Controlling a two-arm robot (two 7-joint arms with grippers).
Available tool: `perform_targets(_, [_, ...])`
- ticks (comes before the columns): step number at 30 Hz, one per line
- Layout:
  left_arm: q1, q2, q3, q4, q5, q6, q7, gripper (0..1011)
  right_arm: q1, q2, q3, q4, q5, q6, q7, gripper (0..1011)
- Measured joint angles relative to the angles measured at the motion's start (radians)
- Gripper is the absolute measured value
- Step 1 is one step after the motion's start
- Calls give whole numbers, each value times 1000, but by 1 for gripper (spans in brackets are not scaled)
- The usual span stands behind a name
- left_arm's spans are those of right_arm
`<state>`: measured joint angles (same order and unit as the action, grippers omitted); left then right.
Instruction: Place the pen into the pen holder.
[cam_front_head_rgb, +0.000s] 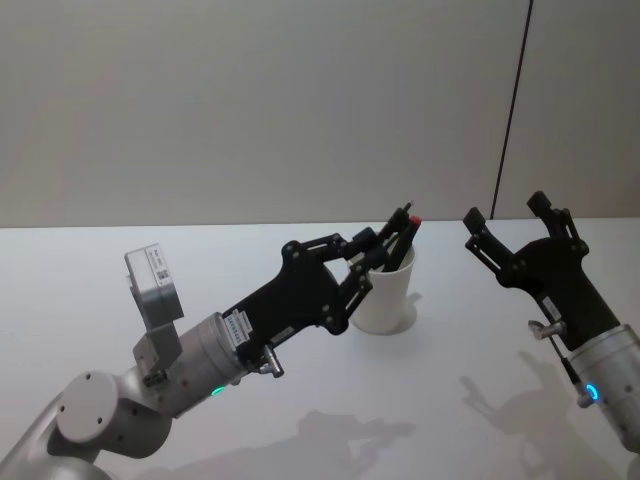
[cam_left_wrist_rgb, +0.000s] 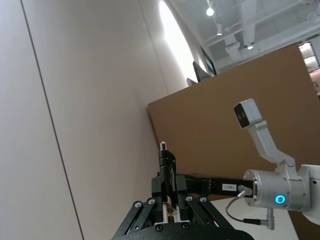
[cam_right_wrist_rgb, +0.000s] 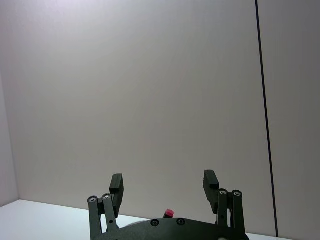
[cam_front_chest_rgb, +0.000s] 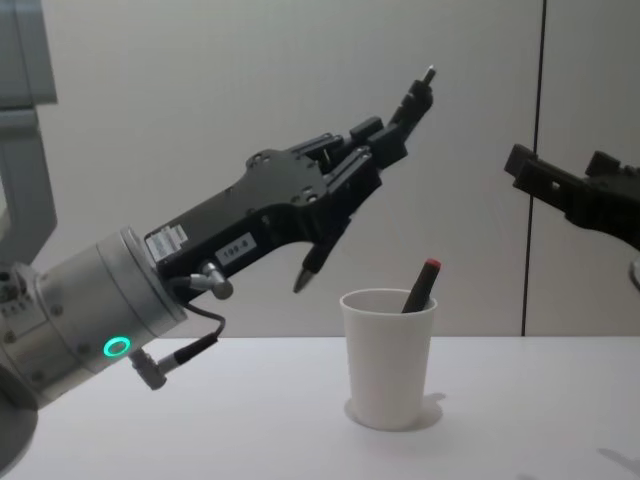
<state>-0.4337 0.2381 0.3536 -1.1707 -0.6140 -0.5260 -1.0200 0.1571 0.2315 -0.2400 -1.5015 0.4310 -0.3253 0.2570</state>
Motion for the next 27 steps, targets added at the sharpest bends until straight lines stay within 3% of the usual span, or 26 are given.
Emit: perform_targets(27, [-14,-3,7,14,-7,-9,-68,172,0,0,0,0,0,0,0,1001])
